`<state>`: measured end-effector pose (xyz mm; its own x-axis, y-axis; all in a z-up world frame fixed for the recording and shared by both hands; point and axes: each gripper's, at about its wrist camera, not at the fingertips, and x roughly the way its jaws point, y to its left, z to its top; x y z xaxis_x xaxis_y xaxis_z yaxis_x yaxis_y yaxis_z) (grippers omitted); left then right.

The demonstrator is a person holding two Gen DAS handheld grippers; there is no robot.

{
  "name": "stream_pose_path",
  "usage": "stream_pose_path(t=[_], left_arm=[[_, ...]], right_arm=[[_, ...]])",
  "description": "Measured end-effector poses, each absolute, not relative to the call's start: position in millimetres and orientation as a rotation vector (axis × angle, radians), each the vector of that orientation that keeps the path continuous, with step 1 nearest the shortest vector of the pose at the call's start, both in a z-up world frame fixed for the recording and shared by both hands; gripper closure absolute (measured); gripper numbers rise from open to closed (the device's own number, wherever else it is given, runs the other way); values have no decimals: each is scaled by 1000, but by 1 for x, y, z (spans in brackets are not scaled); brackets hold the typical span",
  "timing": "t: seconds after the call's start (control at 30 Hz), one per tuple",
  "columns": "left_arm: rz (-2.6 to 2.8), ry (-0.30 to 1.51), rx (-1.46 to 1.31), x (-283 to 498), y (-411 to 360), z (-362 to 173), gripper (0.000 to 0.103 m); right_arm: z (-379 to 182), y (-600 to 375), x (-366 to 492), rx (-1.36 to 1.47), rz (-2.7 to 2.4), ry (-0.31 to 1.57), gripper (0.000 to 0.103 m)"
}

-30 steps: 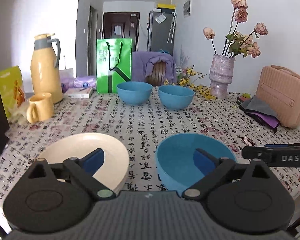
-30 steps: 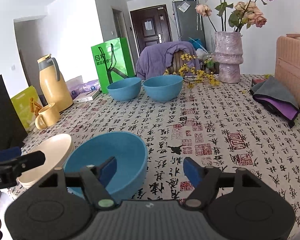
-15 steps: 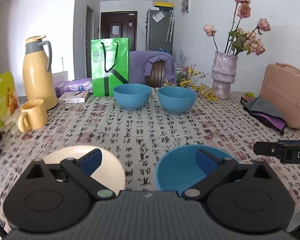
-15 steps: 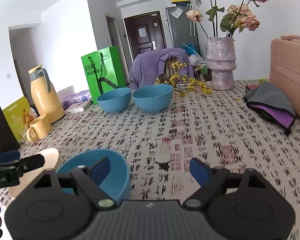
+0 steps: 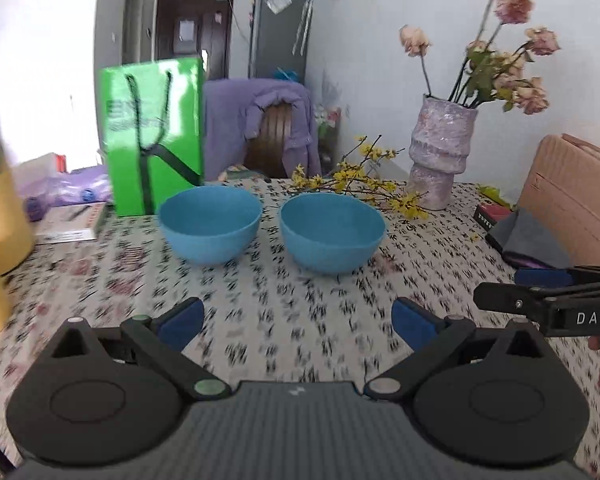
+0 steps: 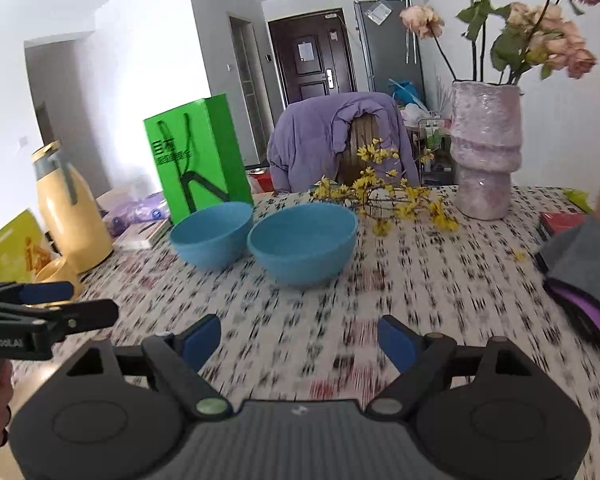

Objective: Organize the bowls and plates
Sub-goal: 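Move both grippers to the next blue bowl in the row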

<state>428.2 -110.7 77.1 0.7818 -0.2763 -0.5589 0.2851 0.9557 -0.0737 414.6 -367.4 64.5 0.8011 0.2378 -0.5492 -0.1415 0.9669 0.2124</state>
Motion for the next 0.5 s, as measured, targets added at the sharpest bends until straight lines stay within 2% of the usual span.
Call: stream_pose_path(t=[0.1,0.3,0.47,0.5], left_arm=[[-314,651,-5,481,-120,75,6],[-301,763,-42,569,-142,56,33],[-250,801,-50,612,-156,38,49],[-241,812,-57,619,-158,34,56]], right_arm=[[63,-377,462,211,222,646,22],[51,-394,551,288,218,709,39],[27,-402,606,357,208,766,52],[22,-404,613,370,207,771,56]])
